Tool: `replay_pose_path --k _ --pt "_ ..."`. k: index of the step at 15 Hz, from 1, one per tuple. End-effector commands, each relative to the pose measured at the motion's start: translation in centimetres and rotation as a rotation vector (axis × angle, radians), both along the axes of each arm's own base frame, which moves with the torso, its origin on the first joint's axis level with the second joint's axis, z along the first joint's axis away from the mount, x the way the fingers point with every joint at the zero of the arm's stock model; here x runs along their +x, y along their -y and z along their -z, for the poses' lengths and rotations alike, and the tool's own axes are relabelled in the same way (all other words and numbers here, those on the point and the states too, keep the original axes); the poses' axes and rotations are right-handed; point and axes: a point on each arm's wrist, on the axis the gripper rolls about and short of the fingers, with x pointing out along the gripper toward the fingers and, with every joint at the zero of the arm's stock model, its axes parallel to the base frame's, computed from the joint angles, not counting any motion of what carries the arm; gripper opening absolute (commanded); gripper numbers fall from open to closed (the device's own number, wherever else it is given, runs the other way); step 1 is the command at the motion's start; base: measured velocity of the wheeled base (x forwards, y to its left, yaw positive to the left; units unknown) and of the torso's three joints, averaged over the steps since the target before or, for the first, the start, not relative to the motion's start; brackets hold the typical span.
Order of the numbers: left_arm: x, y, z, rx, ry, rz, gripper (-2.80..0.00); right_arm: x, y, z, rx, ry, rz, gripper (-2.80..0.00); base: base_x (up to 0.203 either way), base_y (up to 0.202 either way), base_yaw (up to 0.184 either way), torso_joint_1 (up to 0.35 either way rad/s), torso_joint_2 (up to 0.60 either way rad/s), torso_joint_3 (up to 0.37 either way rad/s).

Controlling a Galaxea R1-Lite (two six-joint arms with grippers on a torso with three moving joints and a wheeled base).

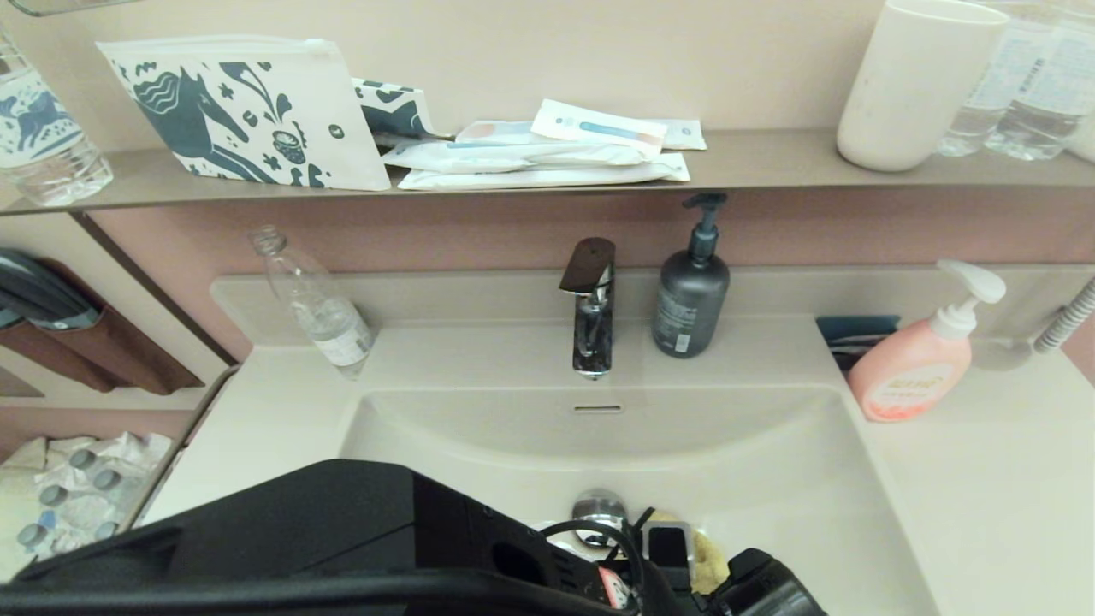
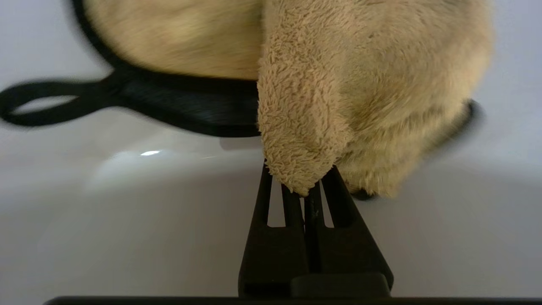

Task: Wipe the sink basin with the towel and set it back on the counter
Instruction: Wipe the sink

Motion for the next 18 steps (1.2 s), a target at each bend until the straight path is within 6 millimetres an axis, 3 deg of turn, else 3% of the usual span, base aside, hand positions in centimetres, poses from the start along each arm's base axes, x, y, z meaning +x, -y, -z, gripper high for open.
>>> replay_pose_path --k 1,7,15,18 --pt "0.3 -1.5 0.6 0.046 -0.013 -0.023 -2.8 0.0 0.0 0.0 0.0 -0.001 -0.001 -2.8 0.0 0.0 0.0 0.0 0.0 0.0" --pt "1.6 -4.3 -0.2 0.122 -0.021 -0.014 -2.8 0.0 0.0 0.0 0.0 -0.002 -0.001 -2.8 0.0 0.0 0.0 0.0 0.0 0.0" --pt "3.4 -8.9 1.4 0.319 -0.094 -0.074 -2.8 0.0 0.0 0.0 0.0 -0.001 -0.001 -2.8 0.0 0.0 0.0 0.0 0.0 0.0" --pt "4.8 -10.4 0.6 0.331 -0.087 -0.084 -2.8 0.0 0.0 0.0 -0.001 -0.001 -0.001 -2.8 0.0 0.0 0.0 0.0 0.0 0.0"
